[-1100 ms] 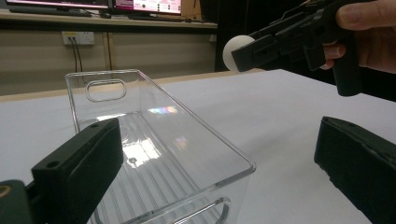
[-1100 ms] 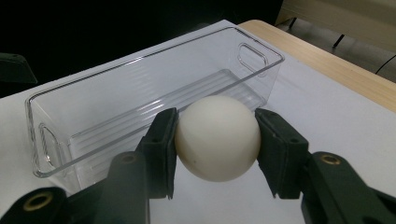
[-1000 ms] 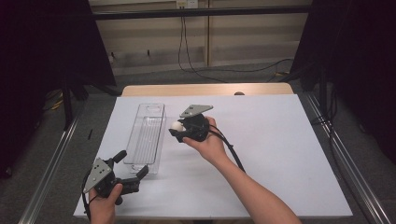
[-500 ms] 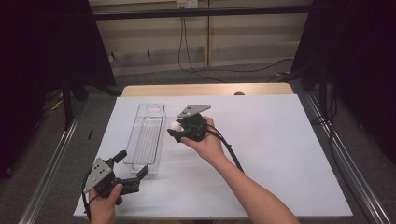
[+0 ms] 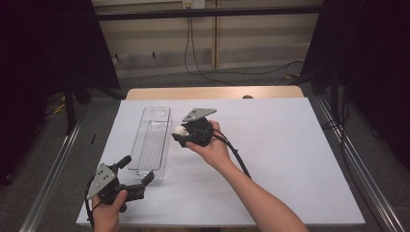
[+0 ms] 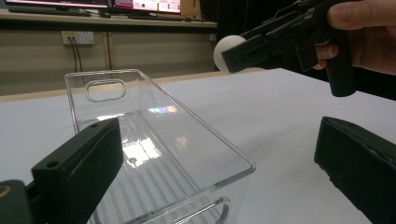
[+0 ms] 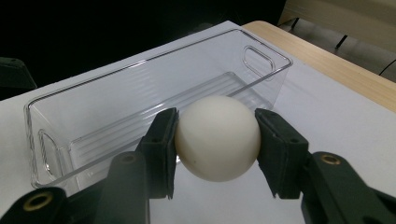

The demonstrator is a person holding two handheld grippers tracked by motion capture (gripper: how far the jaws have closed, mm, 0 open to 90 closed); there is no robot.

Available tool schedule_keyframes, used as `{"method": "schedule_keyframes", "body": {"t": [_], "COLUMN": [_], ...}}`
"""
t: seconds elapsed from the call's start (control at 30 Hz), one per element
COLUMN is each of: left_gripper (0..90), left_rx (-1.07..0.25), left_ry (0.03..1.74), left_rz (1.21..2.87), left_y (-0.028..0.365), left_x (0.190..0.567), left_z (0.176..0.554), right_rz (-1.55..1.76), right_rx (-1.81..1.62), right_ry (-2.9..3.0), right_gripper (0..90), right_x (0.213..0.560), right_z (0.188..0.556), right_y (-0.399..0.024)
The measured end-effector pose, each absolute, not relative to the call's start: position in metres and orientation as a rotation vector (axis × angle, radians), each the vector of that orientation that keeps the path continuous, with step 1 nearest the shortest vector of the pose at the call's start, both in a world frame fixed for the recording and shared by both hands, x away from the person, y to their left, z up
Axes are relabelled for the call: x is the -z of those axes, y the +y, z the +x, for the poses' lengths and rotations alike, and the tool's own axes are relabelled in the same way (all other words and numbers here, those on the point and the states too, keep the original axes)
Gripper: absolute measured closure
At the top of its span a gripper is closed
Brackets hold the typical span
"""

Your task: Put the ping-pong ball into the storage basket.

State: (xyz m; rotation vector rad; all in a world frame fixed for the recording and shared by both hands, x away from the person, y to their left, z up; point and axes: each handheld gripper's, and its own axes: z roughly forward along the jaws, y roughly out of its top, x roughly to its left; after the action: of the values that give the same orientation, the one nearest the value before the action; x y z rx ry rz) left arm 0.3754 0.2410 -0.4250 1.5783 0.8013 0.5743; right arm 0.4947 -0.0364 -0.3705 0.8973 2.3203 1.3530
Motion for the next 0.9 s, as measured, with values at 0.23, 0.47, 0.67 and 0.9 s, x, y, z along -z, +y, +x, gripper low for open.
{"method": "schedule_keyframes", "body": {"t": [0.23,0.47,0.67,0.9], "left_gripper": [1.4,1.4,1.4,1.4], "left_rx": [-0.575,-0.574,-0.582,-0.583], "left_ry": [0.807,0.792,0.796,0.809], "left_rz": [1.576,1.589,1.583,1.583], "left_y": [0.241,0.241,0.24,0.24], "left_x": [0.425,0.424,0.424,0.424], "left_z": [0.375,0.375,0.375,0.375], "right_rz": [0.883,0.878,0.871,0.858], "right_rx": [-1.361,-1.361,-1.358,-1.36], "right_ry": [2.327,2.33,2.337,2.348], "right_gripper": [51.3,51.3,51.3,51.3], "right_x": [0.371,0.37,0.37,0.37], "right_z": [0.495,0.494,0.494,0.495], "right_y": [-0.034,-0.031,-0.028,-0.024]}}
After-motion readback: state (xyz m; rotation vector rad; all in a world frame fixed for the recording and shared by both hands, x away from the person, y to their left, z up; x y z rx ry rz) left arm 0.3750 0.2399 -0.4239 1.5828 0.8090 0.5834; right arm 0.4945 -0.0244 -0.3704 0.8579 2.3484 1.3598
